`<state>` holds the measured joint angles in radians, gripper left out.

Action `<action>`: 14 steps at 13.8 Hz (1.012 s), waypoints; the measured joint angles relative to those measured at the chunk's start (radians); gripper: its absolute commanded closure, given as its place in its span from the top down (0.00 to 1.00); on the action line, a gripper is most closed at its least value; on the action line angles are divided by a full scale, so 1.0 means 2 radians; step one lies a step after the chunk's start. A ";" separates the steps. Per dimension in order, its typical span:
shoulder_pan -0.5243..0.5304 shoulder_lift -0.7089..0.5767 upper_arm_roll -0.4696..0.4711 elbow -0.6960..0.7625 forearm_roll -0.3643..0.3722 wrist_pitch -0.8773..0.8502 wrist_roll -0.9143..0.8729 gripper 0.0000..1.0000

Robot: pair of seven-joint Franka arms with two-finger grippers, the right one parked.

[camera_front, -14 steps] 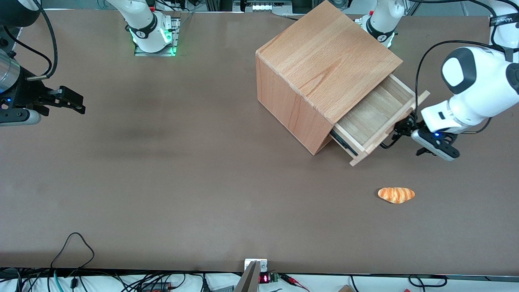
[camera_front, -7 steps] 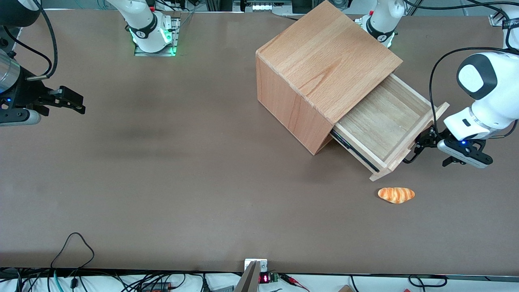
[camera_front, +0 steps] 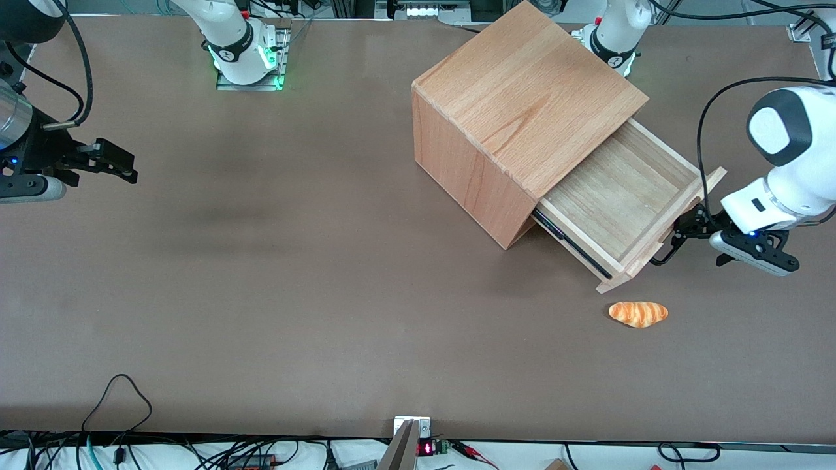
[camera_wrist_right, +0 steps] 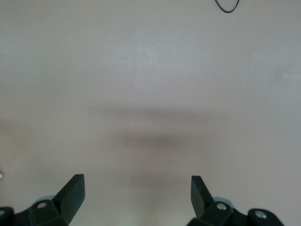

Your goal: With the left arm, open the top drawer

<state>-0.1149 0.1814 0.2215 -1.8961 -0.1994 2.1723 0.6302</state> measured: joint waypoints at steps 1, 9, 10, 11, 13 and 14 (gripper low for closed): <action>0.001 -0.003 0.004 0.012 0.004 -0.025 0.000 1.00; 0.003 -0.038 0.012 0.095 0.055 -0.156 -0.086 1.00; 0.003 -0.042 0.012 0.107 0.056 -0.176 -0.105 1.00; 0.003 -0.047 0.012 0.118 0.056 -0.192 -0.118 1.00; 0.002 -0.060 0.012 0.131 0.056 -0.220 -0.138 1.00; 0.002 -0.066 0.012 0.133 0.056 -0.232 -0.150 1.00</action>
<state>-0.1107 0.0493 0.2448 -1.6307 -0.0865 1.7088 0.3293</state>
